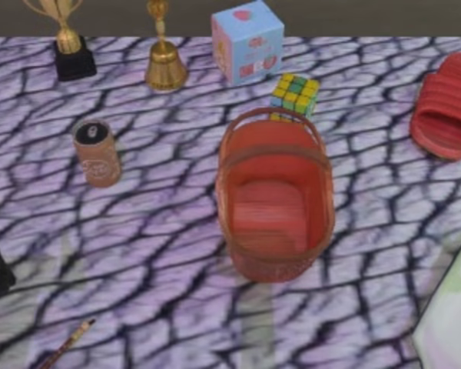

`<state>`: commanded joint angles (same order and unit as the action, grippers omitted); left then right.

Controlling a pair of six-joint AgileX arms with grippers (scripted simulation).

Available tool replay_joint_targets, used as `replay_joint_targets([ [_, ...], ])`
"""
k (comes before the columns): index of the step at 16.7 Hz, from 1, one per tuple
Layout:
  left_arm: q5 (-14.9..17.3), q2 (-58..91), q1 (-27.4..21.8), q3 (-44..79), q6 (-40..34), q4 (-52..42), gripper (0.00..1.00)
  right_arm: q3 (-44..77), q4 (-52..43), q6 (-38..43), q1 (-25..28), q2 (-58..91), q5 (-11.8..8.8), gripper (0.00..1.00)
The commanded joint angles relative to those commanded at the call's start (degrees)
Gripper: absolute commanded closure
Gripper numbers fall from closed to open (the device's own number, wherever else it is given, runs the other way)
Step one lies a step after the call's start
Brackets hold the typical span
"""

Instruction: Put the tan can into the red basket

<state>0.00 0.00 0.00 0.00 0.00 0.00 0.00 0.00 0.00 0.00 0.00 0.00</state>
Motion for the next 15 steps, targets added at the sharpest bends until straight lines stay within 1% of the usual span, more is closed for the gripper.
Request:
replay_joint_targets([
  [4,0.2,1.7,-0.4,1.6,0.6,-1.4,0.00,0.0,0.0,0.0,0.0,0.0,0.0,0.00],
  [7,0.9,8.5,-1.9,8.0,2.7,-6.9,0.00,0.0,0.0,0.0,0.0,0.0,0.0,0.00],
  [11,2.0,24.3,-4.7,22.8,7.7,-18.9,0.00,0.0,0.0,0.0,0.0,0.0,0.0,0.00],
  [15,2.9,45.2,-7.6,42.5,14.0,-32.9,0.00,0.0,0.0,0.0,0.0,0.0,0.0,0.00],
])
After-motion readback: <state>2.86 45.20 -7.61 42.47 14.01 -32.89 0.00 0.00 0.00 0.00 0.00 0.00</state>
